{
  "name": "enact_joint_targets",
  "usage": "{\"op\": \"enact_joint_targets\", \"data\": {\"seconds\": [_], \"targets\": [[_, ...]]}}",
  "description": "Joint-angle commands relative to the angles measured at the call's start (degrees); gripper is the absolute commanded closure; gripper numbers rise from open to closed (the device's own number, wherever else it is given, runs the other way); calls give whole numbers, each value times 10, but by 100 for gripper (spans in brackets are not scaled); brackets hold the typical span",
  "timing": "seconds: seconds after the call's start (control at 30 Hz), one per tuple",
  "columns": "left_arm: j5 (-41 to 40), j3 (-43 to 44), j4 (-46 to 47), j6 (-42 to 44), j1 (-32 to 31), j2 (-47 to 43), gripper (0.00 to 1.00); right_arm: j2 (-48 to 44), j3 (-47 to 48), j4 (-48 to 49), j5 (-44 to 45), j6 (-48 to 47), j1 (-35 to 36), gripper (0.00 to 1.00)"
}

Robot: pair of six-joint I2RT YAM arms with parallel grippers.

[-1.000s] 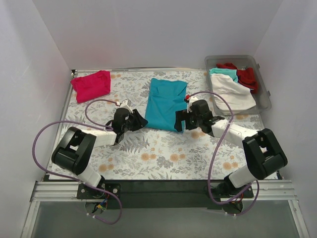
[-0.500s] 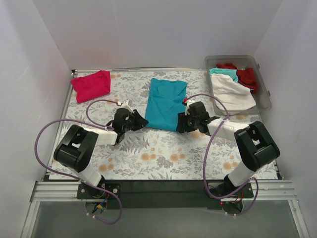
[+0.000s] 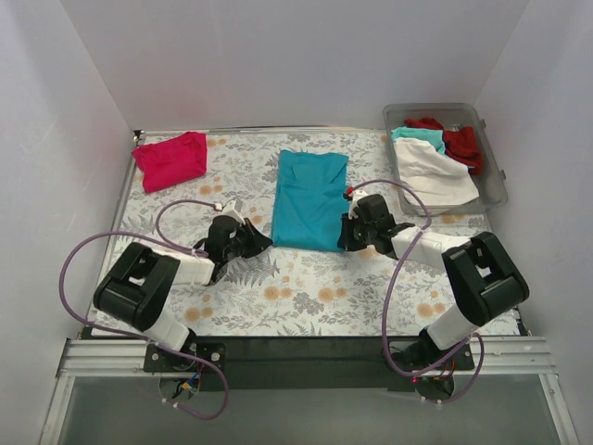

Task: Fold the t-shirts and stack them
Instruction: Fold the tshirt

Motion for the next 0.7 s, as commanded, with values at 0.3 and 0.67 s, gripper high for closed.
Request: {"op": "enact_joint_targets", "data": {"seconds": [0.3, 0.67], "targets": [[-16, -96, 32, -14, -15, -136, 100, -96, -67, 16, 11, -3, 5, 99], [-9, -60, 42, -25, -31, -88, 83, -89, -81, 15, 8, -6, 14, 99]]}}
